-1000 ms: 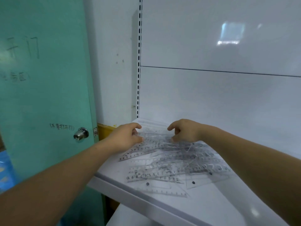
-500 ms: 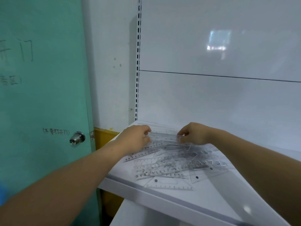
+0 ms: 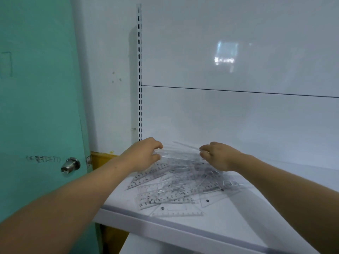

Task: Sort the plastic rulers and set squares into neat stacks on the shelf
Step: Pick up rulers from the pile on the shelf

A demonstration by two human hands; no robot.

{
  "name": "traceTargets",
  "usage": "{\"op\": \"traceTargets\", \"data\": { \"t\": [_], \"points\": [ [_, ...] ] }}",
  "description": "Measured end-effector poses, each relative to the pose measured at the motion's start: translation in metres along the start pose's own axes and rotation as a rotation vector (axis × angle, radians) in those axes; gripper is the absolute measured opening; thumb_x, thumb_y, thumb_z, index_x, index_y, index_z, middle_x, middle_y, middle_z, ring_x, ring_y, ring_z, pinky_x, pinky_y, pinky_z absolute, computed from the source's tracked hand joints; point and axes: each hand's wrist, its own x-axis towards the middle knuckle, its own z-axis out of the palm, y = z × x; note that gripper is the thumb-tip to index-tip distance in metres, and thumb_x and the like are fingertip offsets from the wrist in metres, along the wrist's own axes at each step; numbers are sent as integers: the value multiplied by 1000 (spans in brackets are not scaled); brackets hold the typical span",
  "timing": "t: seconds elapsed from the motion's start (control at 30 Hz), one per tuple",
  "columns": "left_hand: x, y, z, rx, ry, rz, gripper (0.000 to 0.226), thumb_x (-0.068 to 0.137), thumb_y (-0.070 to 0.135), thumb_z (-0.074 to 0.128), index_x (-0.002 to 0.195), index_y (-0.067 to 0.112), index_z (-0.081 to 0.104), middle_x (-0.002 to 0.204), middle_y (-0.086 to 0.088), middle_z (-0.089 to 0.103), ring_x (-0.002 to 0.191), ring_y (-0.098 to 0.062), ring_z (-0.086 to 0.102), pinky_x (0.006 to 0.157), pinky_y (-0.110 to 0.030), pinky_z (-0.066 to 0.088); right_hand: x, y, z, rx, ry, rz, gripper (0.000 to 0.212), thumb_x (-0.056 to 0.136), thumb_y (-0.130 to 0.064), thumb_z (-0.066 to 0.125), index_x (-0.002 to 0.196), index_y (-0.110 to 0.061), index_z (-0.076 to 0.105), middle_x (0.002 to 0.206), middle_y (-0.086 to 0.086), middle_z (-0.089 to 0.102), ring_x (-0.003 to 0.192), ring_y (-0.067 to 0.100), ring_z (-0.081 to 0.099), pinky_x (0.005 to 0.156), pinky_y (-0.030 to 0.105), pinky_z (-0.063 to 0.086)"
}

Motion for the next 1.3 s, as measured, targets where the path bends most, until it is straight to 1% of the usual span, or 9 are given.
{"op": "traceTargets", "data": {
  "t": [0.1,0.17,0.27,0.4,0.63,0.73,0.9,1.07,1.3],
  "points": [
    [-4,-2,-3,50,19,8,46,98,30,44,142,18,37,137,1,40,115,-19,50,98,-30,40,-6,3,-1,73,68,56,51,96,-45,40,140,-20,42,130,5,46,117,24,48,100,34,38],
    [-8,-3,-5,71,37,-4,48,100,28,40,145,16,32,139,0,36,114,-19,49,96,-28,40,-10,3,-1,107,102,65,53,94,-43,47,141,-21,41,127,3,47,113,21,50,97,30,38],
    [-12,-4,-6,60,80,-20,43,100,27,39,141,12,38,134,-2,36,109,-20,50,94,-29,41,-18,0,-4,123,174,62,53,94,-37,52,142,-20,39,119,2,50,101,18,51,91,27,40],
    [-13,-1,-11,-36,149,1,44,99,27,42,141,14,38,136,-2,36,112,-18,50,94,-25,38,-36,2,-15,183,309,107,51,92,-36,56,139,-23,41,108,-6,51,90,12,49,80,23,37],
    [0,50,-4,-129,129,136,44,99,26,41,142,16,35,139,-3,41,125,-20,42,102,-30,35,-99,39,-36,125,479,262,44,93,-34,52,135,-21,46,116,2,56,104,22,55,93,37,44],
    [3,91,7,-141,91,188,47,100,28,38,145,16,30,141,-3,37,128,-21,39,105,-32,34,-144,66,-41,83,468,368,43,93,-34,52,134,-23,47,117,2,55,108,24,54,95,40,43],
    [8,177,29,-157,66,270,44,99,27,39,142,18,36,139,-3,40,127,-22,39,104,-34,35,-229,121,-46,69,438,532,43,93,-34,51,135,-24,47,121,2,53,112,23,52,98,40,41],
    [3,300,58,-189,65,363,42,98,27,40,139,19,40,135,-3,43,123,-22,43,101,-34,37,-333,185,-53,1,425,628,45,94,-34,51,137,-23,45,125,1,53,114,22,51,99,37,40],
    [-5,461,109,-232,-37,403,43,98,28,41,140,17,40,136,-5,44,122,-24,46,100,-33,37,-462,281,-59,-82,354,748,45,94,-36,48,137,-23,45,124,1,54,106,20,53,92,36,47]
  ]
}}
